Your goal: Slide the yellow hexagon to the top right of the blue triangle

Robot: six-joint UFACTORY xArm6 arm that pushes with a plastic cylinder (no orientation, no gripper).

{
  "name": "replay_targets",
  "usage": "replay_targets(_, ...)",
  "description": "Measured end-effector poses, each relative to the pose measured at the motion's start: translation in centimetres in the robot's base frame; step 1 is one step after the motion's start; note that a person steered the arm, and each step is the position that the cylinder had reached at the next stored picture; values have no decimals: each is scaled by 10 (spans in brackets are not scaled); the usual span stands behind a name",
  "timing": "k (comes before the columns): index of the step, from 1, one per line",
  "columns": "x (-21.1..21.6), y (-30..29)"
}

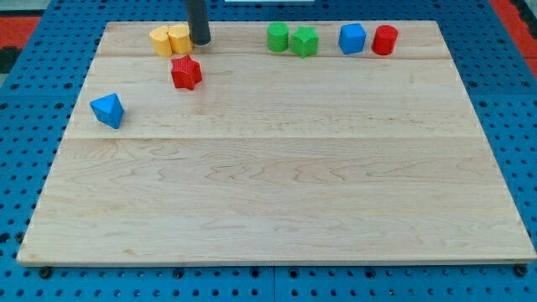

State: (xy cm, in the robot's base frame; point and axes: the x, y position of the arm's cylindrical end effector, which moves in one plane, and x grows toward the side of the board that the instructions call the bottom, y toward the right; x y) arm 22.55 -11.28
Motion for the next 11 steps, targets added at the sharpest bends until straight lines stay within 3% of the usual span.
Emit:
replay_targets(2,-12,0)
replay_targets(3,-7,-45)
replay_targets(4,10,-75)
replay_targets(6,73,-72)
replay_targets(7,63,-54)
replay_targets(9,143,-73)
replay_targets(11,55,-55)
